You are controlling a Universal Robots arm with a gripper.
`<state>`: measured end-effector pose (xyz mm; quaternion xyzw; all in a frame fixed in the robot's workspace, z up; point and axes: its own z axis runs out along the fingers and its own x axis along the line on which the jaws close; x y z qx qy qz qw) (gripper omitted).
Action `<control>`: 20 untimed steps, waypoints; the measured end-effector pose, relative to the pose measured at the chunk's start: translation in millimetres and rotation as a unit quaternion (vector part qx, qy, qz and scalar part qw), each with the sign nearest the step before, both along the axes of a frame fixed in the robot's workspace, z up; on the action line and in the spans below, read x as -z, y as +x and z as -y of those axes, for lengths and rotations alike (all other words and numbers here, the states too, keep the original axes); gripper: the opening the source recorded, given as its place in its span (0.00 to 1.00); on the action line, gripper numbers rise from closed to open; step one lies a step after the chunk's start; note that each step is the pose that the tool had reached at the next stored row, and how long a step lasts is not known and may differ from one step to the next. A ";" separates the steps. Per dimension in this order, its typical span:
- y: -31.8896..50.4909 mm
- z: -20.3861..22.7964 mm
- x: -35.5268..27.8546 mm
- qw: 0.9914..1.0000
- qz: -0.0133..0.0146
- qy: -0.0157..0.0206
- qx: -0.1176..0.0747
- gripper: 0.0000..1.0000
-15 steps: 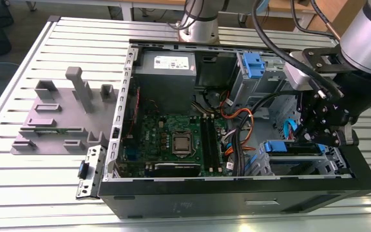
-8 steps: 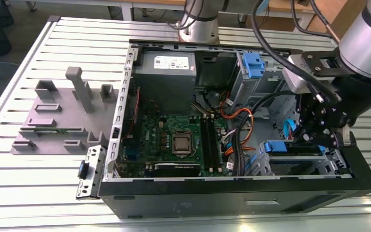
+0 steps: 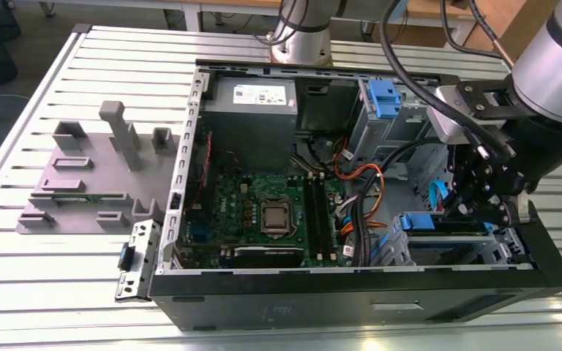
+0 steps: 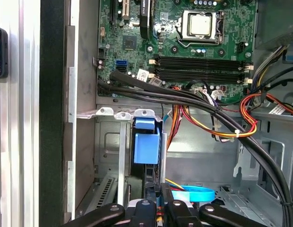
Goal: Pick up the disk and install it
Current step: 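Insert the second disk wire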
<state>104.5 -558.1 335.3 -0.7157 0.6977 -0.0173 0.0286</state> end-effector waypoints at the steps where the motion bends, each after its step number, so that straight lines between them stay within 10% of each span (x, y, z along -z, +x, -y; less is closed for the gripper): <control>1: 0.0 0.2 0.1 1.000 0.000 0.000 0.000 0.16; 20: 0.0 1.9 -0.4 1.000 0.001 0.000 0.000 0.16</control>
